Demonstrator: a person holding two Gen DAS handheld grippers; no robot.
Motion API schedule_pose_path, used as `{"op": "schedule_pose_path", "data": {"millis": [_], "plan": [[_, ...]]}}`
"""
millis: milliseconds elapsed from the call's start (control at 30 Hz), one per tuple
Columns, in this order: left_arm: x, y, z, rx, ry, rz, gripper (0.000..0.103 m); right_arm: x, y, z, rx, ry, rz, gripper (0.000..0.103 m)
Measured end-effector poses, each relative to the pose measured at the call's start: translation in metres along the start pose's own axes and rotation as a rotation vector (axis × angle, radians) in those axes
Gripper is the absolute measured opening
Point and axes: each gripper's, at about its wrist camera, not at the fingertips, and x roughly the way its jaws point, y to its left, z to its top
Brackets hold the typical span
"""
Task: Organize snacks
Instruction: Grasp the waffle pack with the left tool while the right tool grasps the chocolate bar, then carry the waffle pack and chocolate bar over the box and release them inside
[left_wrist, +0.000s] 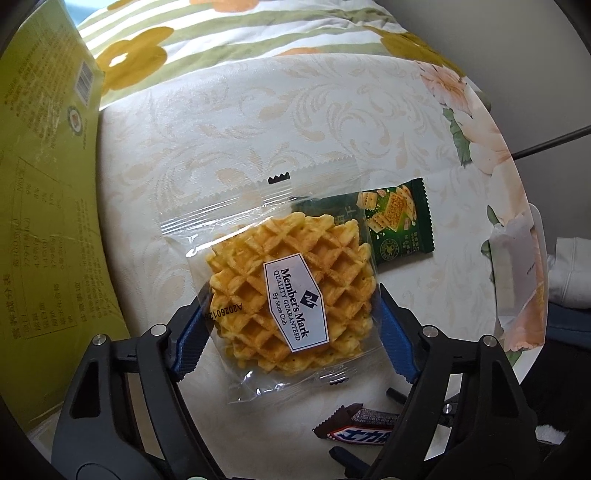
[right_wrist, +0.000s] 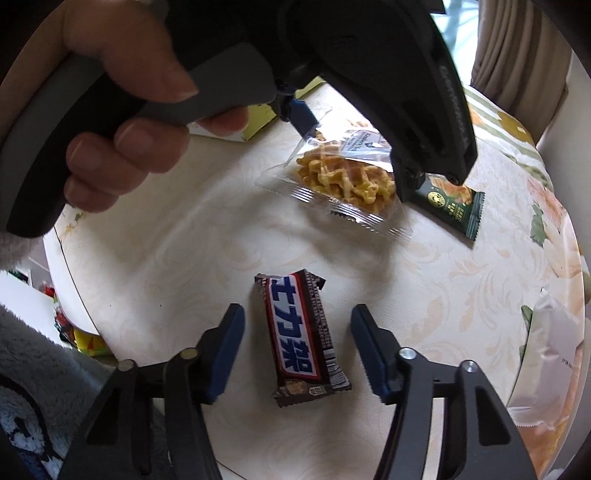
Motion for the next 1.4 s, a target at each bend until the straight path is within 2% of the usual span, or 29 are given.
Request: {"op": "schedule_pose_path", "data": {"millis": [33,100,200,400,567,767,967,1167,1400], "plan": [[-0.001,0.0,0.0,-0.001,-0.001,-0.001,0.078,0.0,0.002,-0.001,-0.005,0.001,-0.006,0.05],[-0.003,0.0,0.0,-0.004,-0.008,-0.004,0.078,-0.003,0.007,-0.002,-0.009,-0.001,-0.018,0.038],[-0.006,0.001,-0.002,-0.004,-0.018,-0.006,0.078,-0.003,0.009,0.0,-0.005,-0.002,-0.03,0.028],[-0.018,-0.001,-0.004,-0.003,-0.043,-0.009,0.078,-0.01,0.008,0.0,0.031,-0.013,-0.026,0.027],[-0.041,-0.006,-0.003,-0.007,-0.092,-0.022,0.078,-0.026,-0.012,0.001,0.068,-0.04,-0.045,0.027],[-0.088,-0.01,-0.001,-0.051,-0.182,-0.045,0.078,-0.053,-0.03,0.013,0.075,-0.085,-0.084,0.027],[-0.142,0.0,-0.009,-0.163,-0.29,-0.062,0.078,-0.095,-0.06,0.036,0.066,-0.136,-0.095,0.027],[-0.194,0.034,-0.027,-0.281,-0.4,-0.03,0.078,-0.134,-0.078,0.075,0.006,-0.203,-0.105,0.027],[-0.242,0.105,-0.049,-0.351,-0.483,0.023,0.078,-0.152,-0.062,0.14,-0.018,-0.267,-0.062,0.027]]}}
